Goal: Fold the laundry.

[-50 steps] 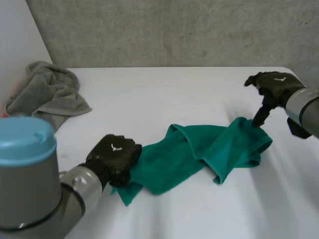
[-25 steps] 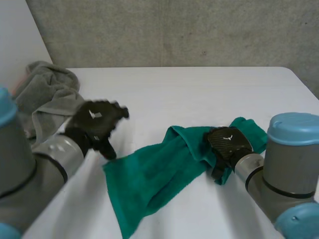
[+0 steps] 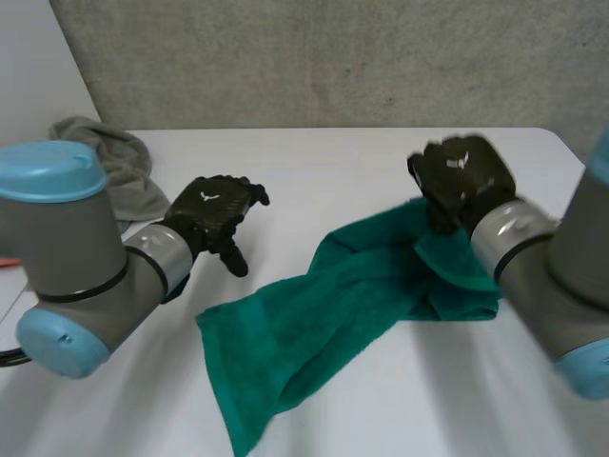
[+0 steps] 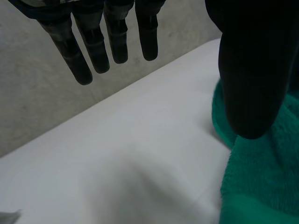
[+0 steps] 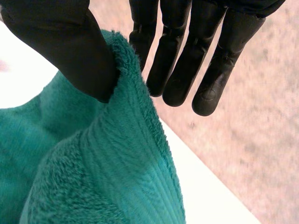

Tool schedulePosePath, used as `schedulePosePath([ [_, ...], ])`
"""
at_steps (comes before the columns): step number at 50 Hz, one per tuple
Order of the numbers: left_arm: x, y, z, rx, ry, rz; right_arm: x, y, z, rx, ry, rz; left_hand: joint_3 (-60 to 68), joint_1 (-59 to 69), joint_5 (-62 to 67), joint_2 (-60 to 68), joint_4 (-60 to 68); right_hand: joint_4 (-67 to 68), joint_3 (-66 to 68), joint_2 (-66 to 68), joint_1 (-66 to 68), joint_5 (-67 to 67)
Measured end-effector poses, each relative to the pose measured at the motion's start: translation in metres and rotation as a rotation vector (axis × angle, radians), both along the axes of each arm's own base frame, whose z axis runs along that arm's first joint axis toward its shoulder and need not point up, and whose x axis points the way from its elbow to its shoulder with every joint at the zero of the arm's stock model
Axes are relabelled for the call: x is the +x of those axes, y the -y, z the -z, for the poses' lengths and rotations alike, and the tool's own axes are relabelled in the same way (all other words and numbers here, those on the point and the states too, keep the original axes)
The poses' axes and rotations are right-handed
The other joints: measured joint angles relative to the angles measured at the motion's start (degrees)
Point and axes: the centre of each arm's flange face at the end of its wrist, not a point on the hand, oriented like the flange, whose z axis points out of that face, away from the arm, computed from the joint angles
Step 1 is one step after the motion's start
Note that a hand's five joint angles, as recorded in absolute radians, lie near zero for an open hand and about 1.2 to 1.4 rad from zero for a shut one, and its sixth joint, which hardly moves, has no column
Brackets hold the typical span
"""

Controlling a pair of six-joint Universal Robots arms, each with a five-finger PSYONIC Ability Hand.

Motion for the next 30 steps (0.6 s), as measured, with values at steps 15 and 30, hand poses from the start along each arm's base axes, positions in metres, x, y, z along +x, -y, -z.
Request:
schedulePosePath([
  [15, -0.025, 0.011, 0.028, 0.166, -0.141, 0.135, 0.0, -0.045, -0.109, -0.111, 0.05, -0.234, 0.0, 0.0, 0.0, 0.0, 0.0, 0.01, 0.0, 0.0, 0.0, 0.0],
  [30, -0.036, 0.014, 0.049, 0.199, -0.126, 0.159, -0.013, -0.052, -0.148, -0.225, 0.094, -0.248, 0.0, 0.01, 0.11, 0.0, 0.01, 0.02, 0.0, 0.0, 0.0, 0.0],
])
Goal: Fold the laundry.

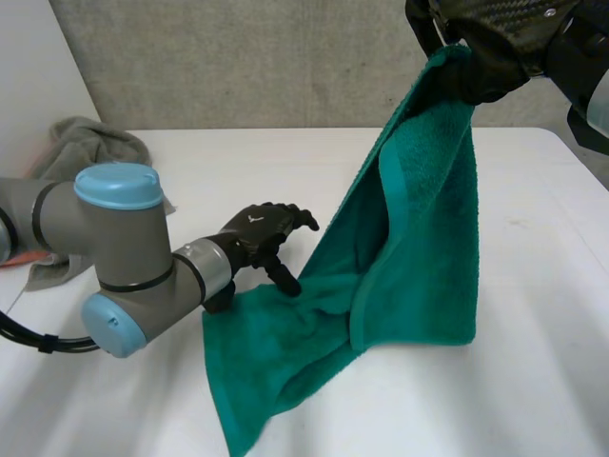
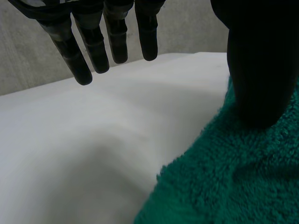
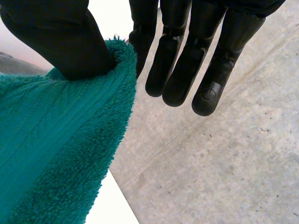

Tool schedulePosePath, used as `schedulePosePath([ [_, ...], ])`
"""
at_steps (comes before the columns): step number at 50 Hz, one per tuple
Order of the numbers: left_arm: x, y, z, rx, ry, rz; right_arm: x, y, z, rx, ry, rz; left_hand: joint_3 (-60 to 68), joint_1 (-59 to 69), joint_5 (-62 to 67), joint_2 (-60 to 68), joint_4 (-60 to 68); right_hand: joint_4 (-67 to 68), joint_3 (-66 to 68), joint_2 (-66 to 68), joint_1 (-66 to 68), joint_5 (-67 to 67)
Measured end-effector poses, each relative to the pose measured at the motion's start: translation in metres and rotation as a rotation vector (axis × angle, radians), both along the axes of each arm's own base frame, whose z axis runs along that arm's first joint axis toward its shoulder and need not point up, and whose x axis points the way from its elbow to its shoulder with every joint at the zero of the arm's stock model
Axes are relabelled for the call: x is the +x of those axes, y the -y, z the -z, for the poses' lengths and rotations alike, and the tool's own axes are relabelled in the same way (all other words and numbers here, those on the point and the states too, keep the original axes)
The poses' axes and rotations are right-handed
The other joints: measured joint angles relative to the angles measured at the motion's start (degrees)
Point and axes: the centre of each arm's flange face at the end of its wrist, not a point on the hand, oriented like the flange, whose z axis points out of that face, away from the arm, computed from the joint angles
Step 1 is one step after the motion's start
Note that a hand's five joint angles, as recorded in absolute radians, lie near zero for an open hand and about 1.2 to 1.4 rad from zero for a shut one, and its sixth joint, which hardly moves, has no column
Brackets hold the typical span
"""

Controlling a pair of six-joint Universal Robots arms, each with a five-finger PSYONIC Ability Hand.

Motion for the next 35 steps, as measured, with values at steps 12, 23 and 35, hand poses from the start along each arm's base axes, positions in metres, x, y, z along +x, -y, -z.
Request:
schedulePosePath([
  [12, -0.018, -0.009, 0.016, 0.051, -0.024, 0.117, -0.011, 0.0, -0.017, -0.045, 0.023, 0.033, 5.18, 4.64, 6.16, 5.43, 5.53, 0.0, 0.0, 0.0, 0.0, 0.0],
  [23, -0.02, -0.004, 0.006, 0.058, -0.072, 0.119, -0.023, 0.033, 0.014, 0.073, -0.035, 0.107, 48.07, 44.37, 45.86, 48.6, 48.9, 0.0, 0.0, 0.0, 0.0, 0.0],
  [35, 0.01, 0.064, -0.068, -0.409, -0.023, -0.181, -0.018, 0.105, 0.078, 0.251, -0.112, 0.175, 48.24, 44.32, 45.86, 48.73, 49.13, 0.0, 0.0, 0.0, 0.07, 0.0],
])
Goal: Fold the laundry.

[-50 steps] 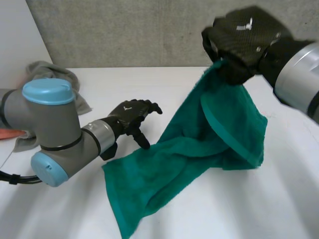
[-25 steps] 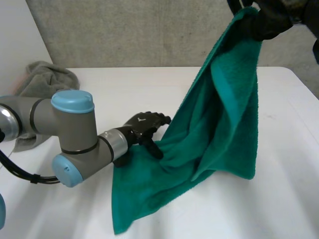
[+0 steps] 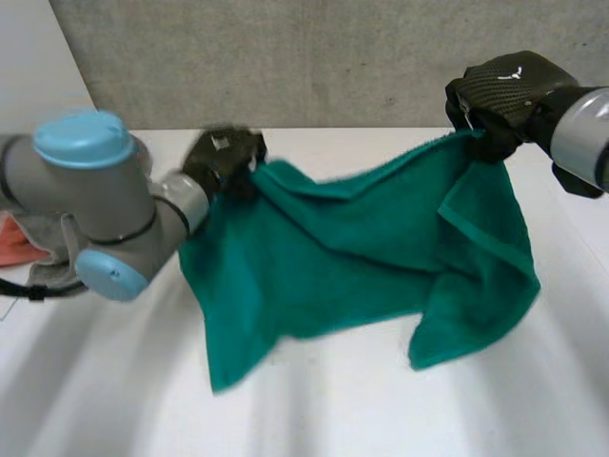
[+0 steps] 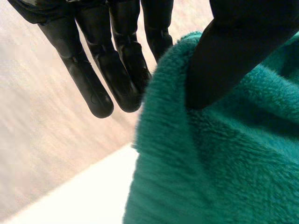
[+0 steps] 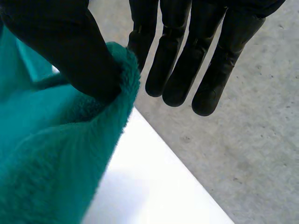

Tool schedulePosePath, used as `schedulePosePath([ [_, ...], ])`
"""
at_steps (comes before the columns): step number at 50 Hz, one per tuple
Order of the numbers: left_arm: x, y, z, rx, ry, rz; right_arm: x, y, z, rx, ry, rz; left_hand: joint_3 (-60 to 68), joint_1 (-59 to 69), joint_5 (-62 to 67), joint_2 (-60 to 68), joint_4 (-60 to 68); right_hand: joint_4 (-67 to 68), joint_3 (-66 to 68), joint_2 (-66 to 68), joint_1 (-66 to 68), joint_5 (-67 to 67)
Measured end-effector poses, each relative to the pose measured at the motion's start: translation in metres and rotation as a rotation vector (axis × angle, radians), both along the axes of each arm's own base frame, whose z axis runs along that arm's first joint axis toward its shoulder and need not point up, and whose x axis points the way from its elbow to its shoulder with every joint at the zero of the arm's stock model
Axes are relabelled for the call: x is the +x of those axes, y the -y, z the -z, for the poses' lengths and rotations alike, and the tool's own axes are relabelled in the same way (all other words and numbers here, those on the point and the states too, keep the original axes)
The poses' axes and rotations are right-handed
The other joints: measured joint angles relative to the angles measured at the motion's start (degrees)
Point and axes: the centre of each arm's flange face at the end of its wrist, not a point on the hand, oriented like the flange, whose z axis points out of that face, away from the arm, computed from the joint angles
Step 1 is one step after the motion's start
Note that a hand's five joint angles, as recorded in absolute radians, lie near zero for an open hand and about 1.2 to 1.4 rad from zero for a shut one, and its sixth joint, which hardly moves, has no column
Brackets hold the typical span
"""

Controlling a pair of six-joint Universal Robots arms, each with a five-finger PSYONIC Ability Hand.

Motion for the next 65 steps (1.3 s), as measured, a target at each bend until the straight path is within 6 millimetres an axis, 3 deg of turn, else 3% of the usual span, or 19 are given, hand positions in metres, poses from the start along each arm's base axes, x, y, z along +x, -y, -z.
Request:
schedulePosePath([
  [4, 0.002, 0.012, -0.048, -0.258, -0.021, -0.056, 0.005, 0.032, -0.016, -0.115, 0.076, 0.062, 0.03, 0.0, 0.0, 0.07, 0.01, 0.0, 0.0, 0.0, 0.02, 0.0],
  [5, 0.003, 0.015, -0.069, -0.354, -0.044, -0.086, 0.005, 0.043, -0.027, -0.177, 0.123, 0.091, 0.04, 0.0, 0.0, 0.07, 0.01, 0.0, 0.0, 0.0, 0.02, 0.0],
  [8, 0.008, 0.016, -0.101, -0.488, -0.093, -0.145, 0.006, 0.059, -0.049, -0.3, 0.222, 0.137, 0.04, 0.0, 0.0, 0.07, 0.01, 0.01, 0.0, 0.0, 0.02, 0.0],
  [12, 0.016, 0.012, -0.125, -0.569, -0.143, -0.208, 0.007, 0.067, -0.07, -0.418, 0.318, 0.155, 0.04, 0.0, 0.0, 0.08, 0.01, 0.01, 0.0, 0.0, 0.02, 0.0],
  [15, 0.018, 0.008, -0.127, -0.573, -0.15, -0.224, 0.011, 0.067, -0.072, -0.441, 0.342, 0.144, 0.04, 0.0, 0.0, 0.08, 0.01, 0.01, 0.0, 0.0, 0.02, 0.0],
  [20, 0.024, -0.009, -0.107, -0.513, -0.105, -0.24, 0.026, 0.057, -0.048, -0.379, 0.33, 0.082, 0.04, 0.0, 0.0, 0.1, 0.01, 0.01, 0.0, 0.0, 0.02, 0.0],
  [21, 0.026, -0.015, -0.093, -0.478, -0.071, -0.239, 0.03, 0.052, -0.033, -0.332, 0.306, 0.055, 0.1, 0.0, 0.0, 0.14, 0.02, 0.01, 0.0, 0.0, 0.02, 0.0],
  [23, 0.028, -0.021, -0.081, -0.449, -0.042, -0.235, 0.032, 0.048, -0.024, -0.304, 0.29, 0.041, 0.1, 0.0, 0.0, 0.09, -0.05, 0.01, 0.0, 0.0, 0.02, 0.0],
  [26, 0.028, -0.047, -0.025, -0.317, 0.088, -0.2, 0.033, 0.023, 0.035, -0.132, 0.183, -0.024, -4.59, -1.19, -1.26, -4.85, -5.23, 0.01, 0.0, 0.0, 0.03, 0.0],
  [27, 0.028, -0.052, -0.017, -0.296, 0.109, -0.192, 0.032, 0.02, 0.043, -0.11, 0.168, -0.029, -5.91, -2.12, -2.16, -6.41, -6.57, 0.01, 0.0, 0.0, 0.03, 0.0],
  [30, 0.028, -0.078, 0.028, -0.185, 0.221, -0.155, 0.025, -0.003, 0.095, 0.018, 0.059, -0.053, -10.97, -8.61, -7.67, -11.53, -11.66, 0.01, 0.0, 0.0, 0.03, 0.0],
  [36, 0.036, -0.106, 0.065, -0.033, 0.354, -0.138, 0.015, -0.026, 0.144, 0.105, -0.061, -0.068, -27.3, -25.53, -24.79, -28.26, -28.35, 0.02, 0.0, 0.0, 0.03, 0.0],
  [42, 0.044, -0.117, 0.056, 0.046, 0.398, -0.14, 0.011, -0.032, 0.158, 0.121, -0.097, -0.062, -39.13, -36.84, -36.82, -39.77, -40.15, 0.02, 0.0, 0.0, 0.03, 0.0],
  [47, 0.048, -0.117, 0.021, 0.047, 0.373, -0.127, 0.009, -0.033, 0.161, 0.131, -0.101, -0.055, -46.15, -43.27, -43.78, -46.66, -47.38, 0.02, 0.0, 0.0, 0.03, 0.0],
  [51, 0.057, -0.098, -0.015, 0.038, 0.303, -0.108, 0.004, -0.032, 0.161, 0.135, -0.096, -0.045, -49.01, -45.39, -46.71, -49.41, -49.93, 0.02, 0.0, 0.0, 0.03, 0.0],
  [53, 0.057, -0.096, -0.016, 0.039, 0.298, -0.108, 0.004, -0.032, 0.161, 0.135, -0.096, -0.044, -49.01, -45.39, -46.72, -49.41, -49.93, 0.02, 0.0, 0.0, 0.03, 0.0],
  [54, 0.064, -0.081, -0.025, 0.052, 0.262, -0.111, 0.002, -0.031, 0.16, 0.135, -0.094, -0.04, -49.01, -45.39, -46.71, -49.41, -49.93, 0.02, 0.0, 0.0, 0.03, 0.0],
  [59, 0.075, -0.05, -0.02, 0.129, 0.222, -0.127, 0.001, -0.031, 0.16, 0.137, -0.093, -0.036, -49.01, -45.39, -46.54, -49.4, -49.88, 0.02, 0.0, 0.0, 0.03, 0.0],
  [65, 0.079, -0.025, 0.013, 0.269, 0.24, -0.139, 0.0, -0.031, 0.161, 0.14, -0.095, -0.036, -48.88, -45.33, -46.48, -49.26, -49.8, 0.02, 0.0, 0.0, 0.03, 0.0],
])
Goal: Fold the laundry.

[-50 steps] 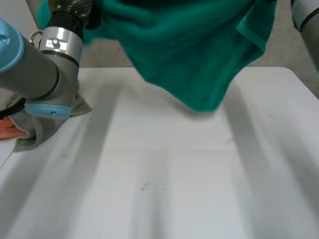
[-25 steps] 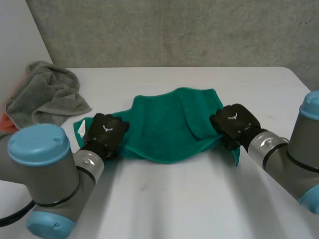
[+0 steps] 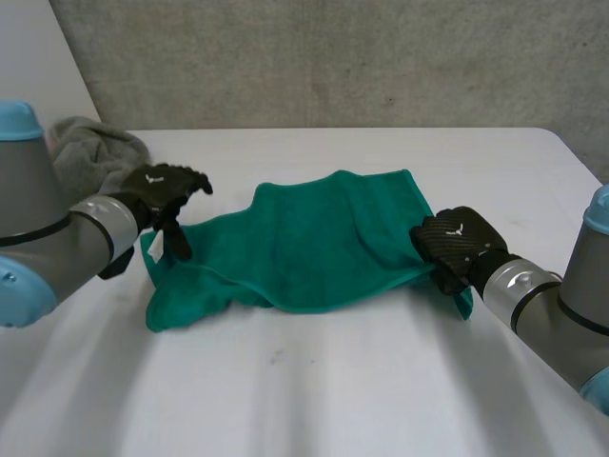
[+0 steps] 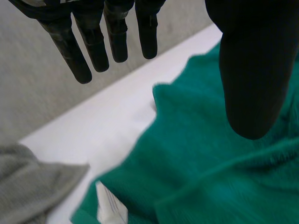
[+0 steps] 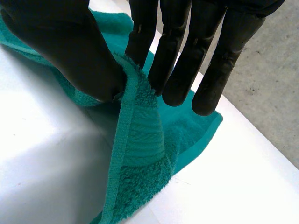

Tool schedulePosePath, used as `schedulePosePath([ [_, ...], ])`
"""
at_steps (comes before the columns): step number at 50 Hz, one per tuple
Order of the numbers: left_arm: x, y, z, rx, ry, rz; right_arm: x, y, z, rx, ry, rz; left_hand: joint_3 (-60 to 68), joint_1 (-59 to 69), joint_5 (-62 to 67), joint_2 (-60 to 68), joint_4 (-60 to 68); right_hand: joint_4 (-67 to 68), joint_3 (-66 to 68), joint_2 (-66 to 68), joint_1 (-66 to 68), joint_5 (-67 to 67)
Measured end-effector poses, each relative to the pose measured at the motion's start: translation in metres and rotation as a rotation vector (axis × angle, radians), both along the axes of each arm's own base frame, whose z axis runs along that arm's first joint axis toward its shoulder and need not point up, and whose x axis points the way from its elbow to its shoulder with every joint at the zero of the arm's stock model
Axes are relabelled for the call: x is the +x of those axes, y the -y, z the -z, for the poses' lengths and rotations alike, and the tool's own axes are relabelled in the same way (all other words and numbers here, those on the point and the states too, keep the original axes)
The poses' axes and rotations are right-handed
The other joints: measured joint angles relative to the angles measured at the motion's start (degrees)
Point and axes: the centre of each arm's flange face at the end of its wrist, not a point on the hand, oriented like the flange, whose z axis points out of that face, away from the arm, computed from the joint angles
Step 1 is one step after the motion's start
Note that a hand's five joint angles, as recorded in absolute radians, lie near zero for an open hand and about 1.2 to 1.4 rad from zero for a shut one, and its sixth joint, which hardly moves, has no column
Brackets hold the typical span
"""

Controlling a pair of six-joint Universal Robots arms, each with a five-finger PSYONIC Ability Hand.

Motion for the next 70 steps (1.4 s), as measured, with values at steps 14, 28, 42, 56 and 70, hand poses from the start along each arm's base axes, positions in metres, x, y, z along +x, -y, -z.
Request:
schedulePosePath([
  [14, -0.009, 0.003, 0.057, 0.142, 0.062, 0.029, -0.001, -0.001, 0.004, 0.0, -0.009, 0.0, 8.34, 8.12, 9.06, 8.42, 8.65, 0.0, 0.0, 0.0, 0.0, 0.0],
  [28, -0.014, -0.003, 0.081, 0.183, 0.113, 0.082, -0.007, 0.003, 0.004, 0.001, -0.011, 0.021, 20.24, 20.9, 20.94, 20.43, 20.74, 0.0, 0.0, 0.0, 0.0, 0.0],
  [42, -0.011, -0.014, -0.014, -0.089, 0.044, 0.026, -0.018, 0.012, -0.063, -0.139, 0.02, 0.071, 48.78, 46.15, 47.59, 49.18, 49.81, 0.0, 0.0, 0.0, 0.0, 0.0],
  [56, 0.021, -0.093, -0.134, -0.388, 0.03, -0.013, -0.047, -0.025, -0.209, -0.268, -0.091, 0.109, 48.86, 46.15, 47.59, 49.26, 49.82, 0.0, 0.0, 0.0, 0.0, 0.0],
  [70, 0.005, -0.051, -0.035, -0.108, 0.223, 0.052, -0.037, 0.032, -0.1, 0.128, -0.317, 0.061, 49.01, 46.15, 47.58, 49.4, 49.83, 0.0, 0.0, 0.0, 0.0, 0.0],
])
